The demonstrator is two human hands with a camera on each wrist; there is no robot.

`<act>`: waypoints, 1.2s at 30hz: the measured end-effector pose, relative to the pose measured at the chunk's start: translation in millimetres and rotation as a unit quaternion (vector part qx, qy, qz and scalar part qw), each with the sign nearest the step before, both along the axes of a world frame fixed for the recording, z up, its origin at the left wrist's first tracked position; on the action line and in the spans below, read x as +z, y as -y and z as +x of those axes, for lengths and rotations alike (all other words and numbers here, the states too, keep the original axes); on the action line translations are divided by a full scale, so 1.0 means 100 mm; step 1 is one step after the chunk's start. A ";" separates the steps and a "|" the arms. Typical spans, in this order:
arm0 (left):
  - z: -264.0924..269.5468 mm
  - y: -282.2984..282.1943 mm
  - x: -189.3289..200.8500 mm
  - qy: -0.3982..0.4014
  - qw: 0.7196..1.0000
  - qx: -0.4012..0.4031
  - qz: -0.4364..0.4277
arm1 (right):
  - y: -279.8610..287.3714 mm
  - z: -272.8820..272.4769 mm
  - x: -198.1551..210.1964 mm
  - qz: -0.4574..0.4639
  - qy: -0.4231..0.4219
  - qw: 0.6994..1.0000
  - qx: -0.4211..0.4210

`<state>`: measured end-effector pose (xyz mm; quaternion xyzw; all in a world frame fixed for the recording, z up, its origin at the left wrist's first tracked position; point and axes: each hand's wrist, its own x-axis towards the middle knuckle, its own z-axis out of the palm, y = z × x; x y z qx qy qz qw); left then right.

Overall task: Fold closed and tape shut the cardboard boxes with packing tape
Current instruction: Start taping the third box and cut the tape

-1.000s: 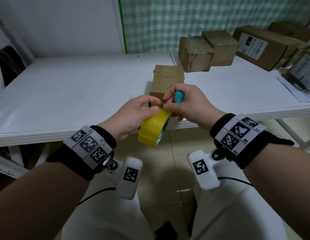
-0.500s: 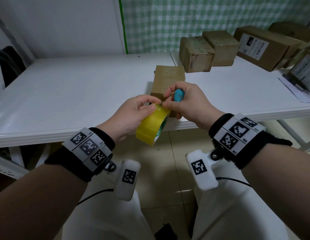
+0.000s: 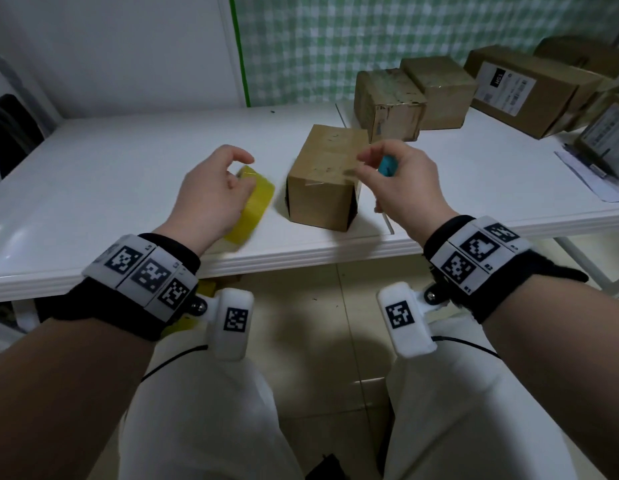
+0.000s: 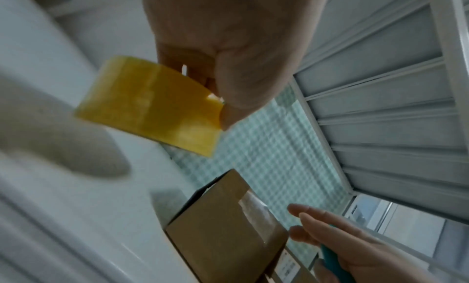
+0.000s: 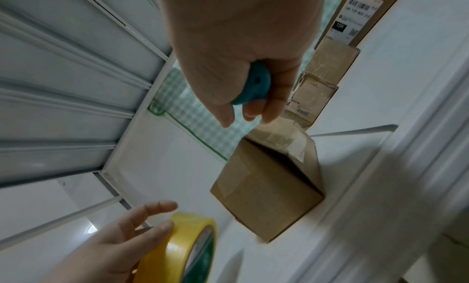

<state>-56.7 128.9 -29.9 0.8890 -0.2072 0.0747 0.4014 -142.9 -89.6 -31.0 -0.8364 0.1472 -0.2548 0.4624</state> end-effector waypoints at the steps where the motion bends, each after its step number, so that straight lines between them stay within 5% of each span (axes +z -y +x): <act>1: 0.03 0.00 0.00 0.033 0.998 0.016 0.041 | 0.02 0.02 -0.01 -0.013 -0.011 1.000 0.007; 3: 0.09 0.01 -0.05 0.075 0.990 0.032 0.117 | 0.03 0.06 -0.04 -0.039 -0.034 0.998 0.021; 9: 0.17 0.13 -0.21 0.031 0.955 0.042 0.293 | 0.06 0.15 -0.10 -0.059 -0.077 0.995 0.040; 13: 0.20 0.40 -0.02 0.036 0.984 -0.042 0.172 | 0.11 0.19 -0.11 -0.048 -0.081 0.995 0.041; 17: 0.21 0.71 0.04 -0.043 0.973 -0.150 0.170 | 0.16 0.23 -0.12 -0.041 -0.080 0.995 0.033; 24: 0.09 0.96 0.01 0.070 0.975 -0.107 0.182 | 0.36 0.22 -0.18 0.017 -0.050 0.998 0.041; 26: 0.14 1.05 0.03 0.106 0.957 -0.163 0.215 | 0.36 0.23 -0.21 0.038 -0.046 0.997 0.050; 29: 0.19 1.12 0.04 0.046 0.914 -0.260 0.307 | 0.41 0.25 -0.27 0.045 -0.043 0.997 0.051; 36: 0.20 1.04 0.03 0.117 0.869 -0.278 0.392 | 0.44 0.27 -0.36 0.049 -0.018 0.997 0.057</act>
